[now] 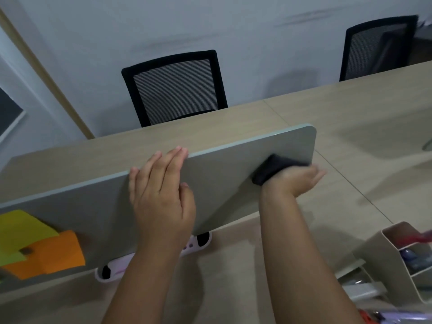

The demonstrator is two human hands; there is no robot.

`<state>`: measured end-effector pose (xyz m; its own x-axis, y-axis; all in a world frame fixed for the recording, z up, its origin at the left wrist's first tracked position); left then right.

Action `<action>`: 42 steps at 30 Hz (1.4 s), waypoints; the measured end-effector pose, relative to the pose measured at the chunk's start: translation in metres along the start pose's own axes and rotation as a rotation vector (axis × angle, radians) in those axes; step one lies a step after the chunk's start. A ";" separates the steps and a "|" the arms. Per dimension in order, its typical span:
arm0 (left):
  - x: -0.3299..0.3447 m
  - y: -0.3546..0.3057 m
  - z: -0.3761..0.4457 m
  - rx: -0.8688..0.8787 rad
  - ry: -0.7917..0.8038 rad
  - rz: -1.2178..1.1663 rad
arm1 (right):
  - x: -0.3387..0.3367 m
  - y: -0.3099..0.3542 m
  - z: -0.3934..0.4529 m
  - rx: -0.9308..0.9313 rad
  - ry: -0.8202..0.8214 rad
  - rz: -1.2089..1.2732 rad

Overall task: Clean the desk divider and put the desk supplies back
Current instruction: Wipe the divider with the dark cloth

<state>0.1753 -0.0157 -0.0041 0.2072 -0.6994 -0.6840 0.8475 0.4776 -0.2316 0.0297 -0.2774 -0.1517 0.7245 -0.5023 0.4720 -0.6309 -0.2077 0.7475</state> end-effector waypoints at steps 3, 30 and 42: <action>0.001 0.001 0.001 0.008 -0.011 -0.001 | 0.042 0.068 -0.051 -0.423 0.183 -0.088; -0.003 -0.005 -0.004 -0.016 0.028 -0.054 | -0.062 -0.150 -0.104 0.650 0.205 -0.319; -0.011 0.028 -0.087 -0.327 0.052 -0.465 | -0.083 -0.097 -0.145 1.098 0.507 -0.289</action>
<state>0.1545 0.0514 -0.0633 -0.1826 -0.8520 -0.4906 0.6465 0.2719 -0.7128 0.0707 -0.0932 -0.1956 0.7465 0.0088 0.6654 -0.1516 -0.9714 0.1830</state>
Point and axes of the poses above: each hand's wrist, its own z-axis towards the middle knuckle, its own x-axis out of the palm, y = z × x, the point moved 10 cm from there along z, towards the middle knuckle, and after that the axes turned 7 degrees about x, right-handed, at the moved point
